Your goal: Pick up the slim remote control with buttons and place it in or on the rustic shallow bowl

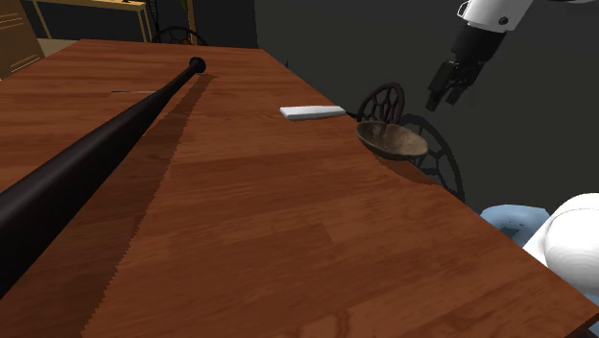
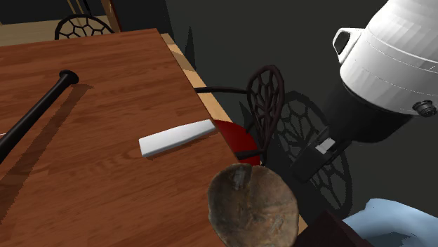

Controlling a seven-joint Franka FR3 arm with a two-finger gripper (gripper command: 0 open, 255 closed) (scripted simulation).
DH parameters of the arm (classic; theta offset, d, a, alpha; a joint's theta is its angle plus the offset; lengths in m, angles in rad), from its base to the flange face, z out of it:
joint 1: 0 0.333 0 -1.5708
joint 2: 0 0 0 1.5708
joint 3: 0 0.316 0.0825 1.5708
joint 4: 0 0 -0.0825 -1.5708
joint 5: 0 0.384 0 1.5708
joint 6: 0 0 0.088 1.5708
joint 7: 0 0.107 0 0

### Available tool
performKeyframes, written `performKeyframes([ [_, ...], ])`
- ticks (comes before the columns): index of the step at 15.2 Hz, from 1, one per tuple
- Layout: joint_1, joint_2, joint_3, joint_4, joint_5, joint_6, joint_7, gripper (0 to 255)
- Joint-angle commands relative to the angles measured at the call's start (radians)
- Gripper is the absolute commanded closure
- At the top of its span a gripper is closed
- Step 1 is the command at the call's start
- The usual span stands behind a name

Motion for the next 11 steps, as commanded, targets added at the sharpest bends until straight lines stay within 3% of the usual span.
performKeyframes([
  [1,0.0,0.0,0.0,0.0,0.0,0.0,0.0,0],
  [11,0.115,0.403,-0.149,0.255,-0.025,0.119,-0.517,0],
])
